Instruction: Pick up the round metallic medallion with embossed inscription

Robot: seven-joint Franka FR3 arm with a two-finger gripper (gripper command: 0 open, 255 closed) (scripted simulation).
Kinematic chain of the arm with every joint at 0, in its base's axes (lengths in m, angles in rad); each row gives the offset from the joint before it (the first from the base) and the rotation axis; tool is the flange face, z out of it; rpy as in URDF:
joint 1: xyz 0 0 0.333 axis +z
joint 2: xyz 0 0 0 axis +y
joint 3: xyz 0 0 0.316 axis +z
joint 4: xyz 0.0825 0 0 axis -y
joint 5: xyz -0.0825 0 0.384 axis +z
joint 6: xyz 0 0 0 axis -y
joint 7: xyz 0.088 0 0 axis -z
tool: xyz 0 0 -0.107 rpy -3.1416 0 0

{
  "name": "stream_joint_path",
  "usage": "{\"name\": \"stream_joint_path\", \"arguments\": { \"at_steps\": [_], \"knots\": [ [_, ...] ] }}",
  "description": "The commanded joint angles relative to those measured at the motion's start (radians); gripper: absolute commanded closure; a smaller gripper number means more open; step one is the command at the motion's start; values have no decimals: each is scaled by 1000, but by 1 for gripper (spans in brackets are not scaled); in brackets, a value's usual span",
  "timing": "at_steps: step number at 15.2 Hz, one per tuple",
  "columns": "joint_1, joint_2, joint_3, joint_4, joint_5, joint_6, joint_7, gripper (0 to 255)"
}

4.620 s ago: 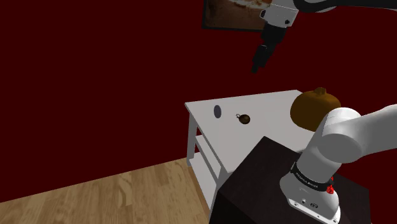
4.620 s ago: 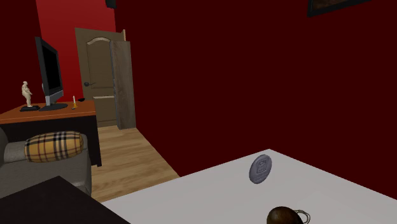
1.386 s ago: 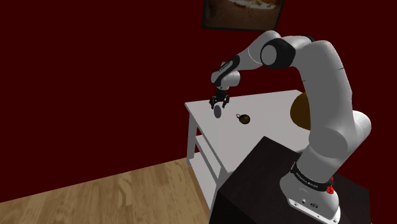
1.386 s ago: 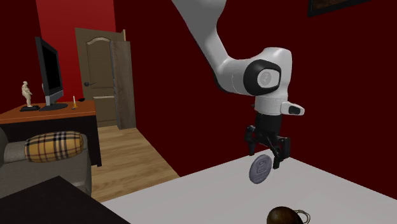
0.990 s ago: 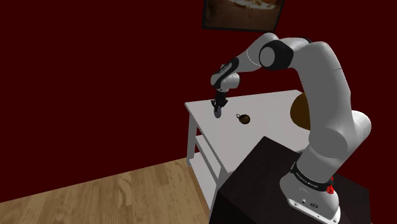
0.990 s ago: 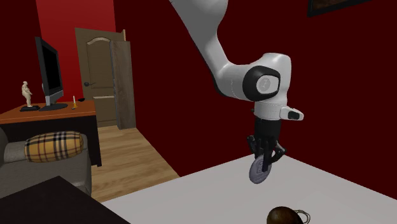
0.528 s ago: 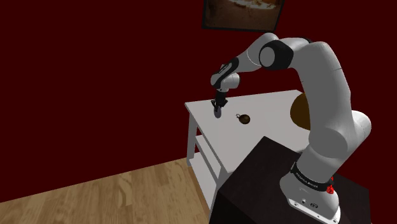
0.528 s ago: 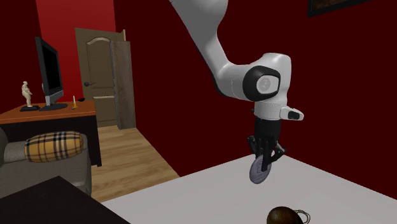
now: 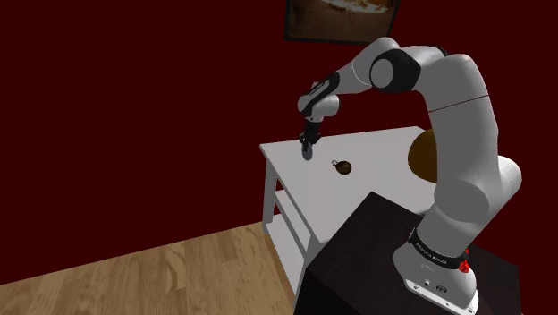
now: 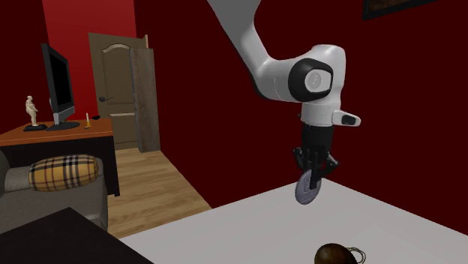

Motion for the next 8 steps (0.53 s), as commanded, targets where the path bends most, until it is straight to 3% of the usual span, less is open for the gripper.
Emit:
{"name": "stream_joint_path", "arguments": {
  "at_steps": [1,8],
  "knots": [
    [4,-18,-3,-2,-4,-16,5,255],
    [10,-72,-13,-1,-18,-71,16,255]
  ]
}}
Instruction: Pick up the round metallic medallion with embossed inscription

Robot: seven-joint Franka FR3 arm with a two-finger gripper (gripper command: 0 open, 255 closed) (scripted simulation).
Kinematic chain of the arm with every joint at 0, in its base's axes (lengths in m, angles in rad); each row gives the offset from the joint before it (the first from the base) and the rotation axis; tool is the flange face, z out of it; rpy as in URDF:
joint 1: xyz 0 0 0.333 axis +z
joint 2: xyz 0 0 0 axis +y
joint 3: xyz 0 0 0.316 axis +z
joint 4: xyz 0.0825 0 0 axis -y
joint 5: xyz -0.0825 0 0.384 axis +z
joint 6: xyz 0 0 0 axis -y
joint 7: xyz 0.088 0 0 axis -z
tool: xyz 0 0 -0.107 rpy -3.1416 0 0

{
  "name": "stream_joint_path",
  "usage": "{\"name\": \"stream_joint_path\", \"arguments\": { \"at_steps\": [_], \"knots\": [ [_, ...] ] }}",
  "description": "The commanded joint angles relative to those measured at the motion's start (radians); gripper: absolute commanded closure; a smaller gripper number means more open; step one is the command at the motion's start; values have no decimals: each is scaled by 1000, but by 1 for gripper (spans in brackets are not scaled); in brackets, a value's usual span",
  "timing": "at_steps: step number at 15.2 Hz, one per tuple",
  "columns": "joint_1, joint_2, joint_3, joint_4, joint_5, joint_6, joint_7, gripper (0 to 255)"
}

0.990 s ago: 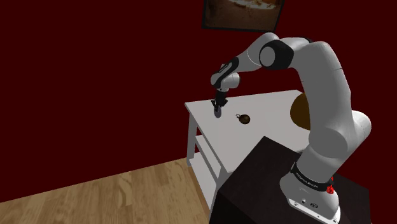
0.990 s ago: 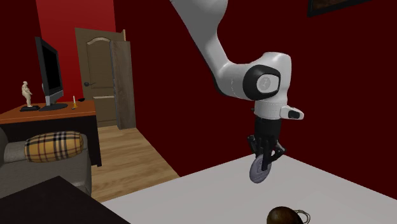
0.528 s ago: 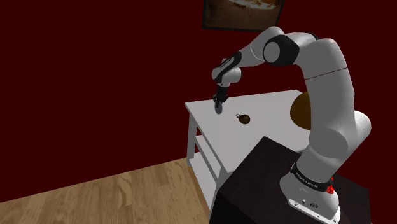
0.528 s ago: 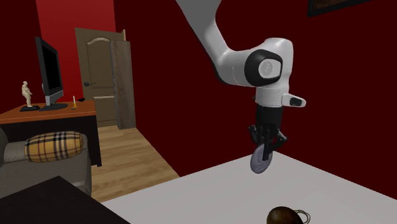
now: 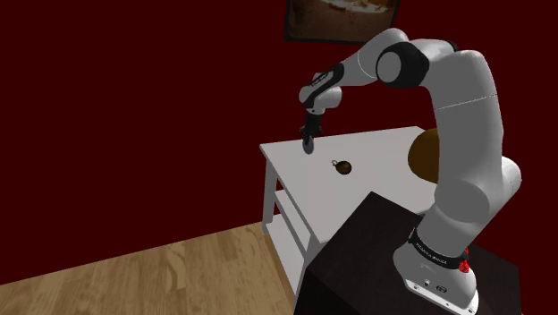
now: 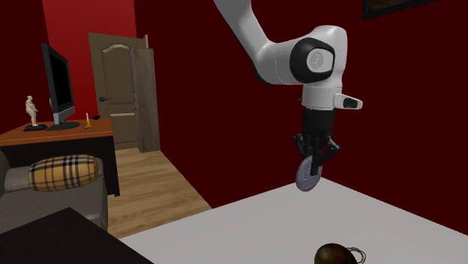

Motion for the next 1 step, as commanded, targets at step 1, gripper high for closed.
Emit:
{"name": "stream_joint_path", "arguments": {
  "at_steps": [1],
  "knots": [
    [2,-5,-1,1,-2,-7,3,255]
  ]
}}
